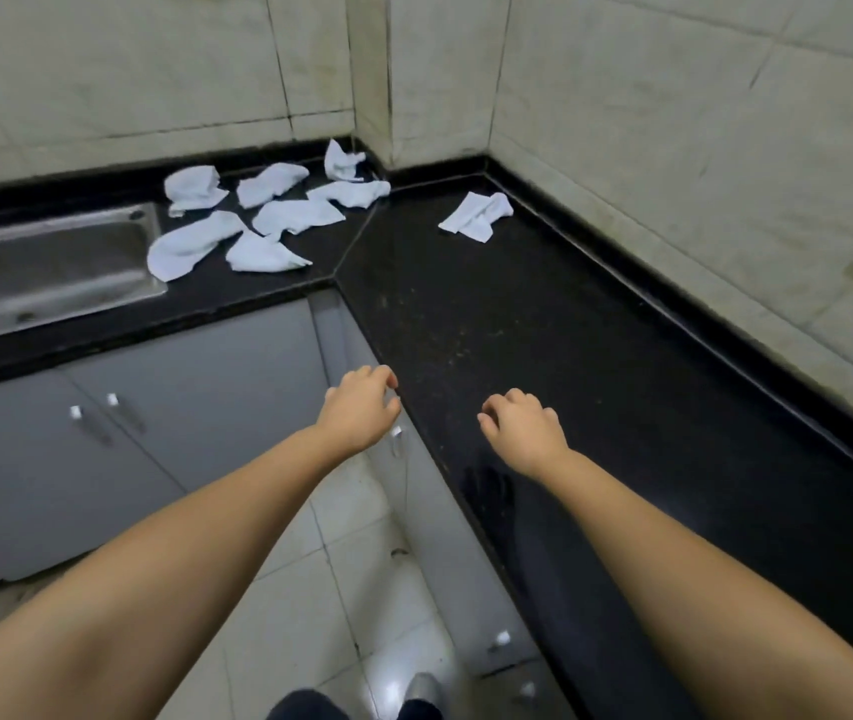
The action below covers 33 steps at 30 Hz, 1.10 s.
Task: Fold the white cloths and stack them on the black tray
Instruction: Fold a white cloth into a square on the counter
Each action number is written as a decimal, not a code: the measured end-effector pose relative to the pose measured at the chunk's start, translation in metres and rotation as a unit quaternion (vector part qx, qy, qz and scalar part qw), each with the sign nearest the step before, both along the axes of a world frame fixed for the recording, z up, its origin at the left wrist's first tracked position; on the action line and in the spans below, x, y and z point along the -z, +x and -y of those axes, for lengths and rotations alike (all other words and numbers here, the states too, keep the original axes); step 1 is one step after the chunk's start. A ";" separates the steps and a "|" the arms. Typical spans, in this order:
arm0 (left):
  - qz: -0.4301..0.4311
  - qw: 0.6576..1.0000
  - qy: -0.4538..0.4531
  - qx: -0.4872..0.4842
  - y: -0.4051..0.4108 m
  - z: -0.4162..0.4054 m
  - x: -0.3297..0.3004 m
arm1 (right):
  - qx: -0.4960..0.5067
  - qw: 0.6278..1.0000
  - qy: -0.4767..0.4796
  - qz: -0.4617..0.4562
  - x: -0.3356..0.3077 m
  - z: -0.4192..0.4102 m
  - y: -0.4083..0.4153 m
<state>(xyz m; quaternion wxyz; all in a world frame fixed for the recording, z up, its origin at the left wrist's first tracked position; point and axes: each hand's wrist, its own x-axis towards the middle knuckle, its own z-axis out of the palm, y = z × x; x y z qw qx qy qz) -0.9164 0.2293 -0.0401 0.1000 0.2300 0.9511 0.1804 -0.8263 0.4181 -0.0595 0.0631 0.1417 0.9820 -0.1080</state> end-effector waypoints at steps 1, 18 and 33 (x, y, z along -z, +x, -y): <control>0.001 1.000 -0.003 -0.003 -0.015 -0.002 0.003 | -0.004 1.000 -0.002 0.000 0.002 -0.004 -0.015; 0.044 0.975 -0.041 0.215 -0.371 -0.152 0.058 | 0.191 0.979 -0.057 0.029 0.040 -0.110 -0.307; -0.058 0.920 -0.060 0.383 -0.535 -0.277 0.109 | 0.237 0.969 -0.001 0.064 0.077 -0.193 -0.500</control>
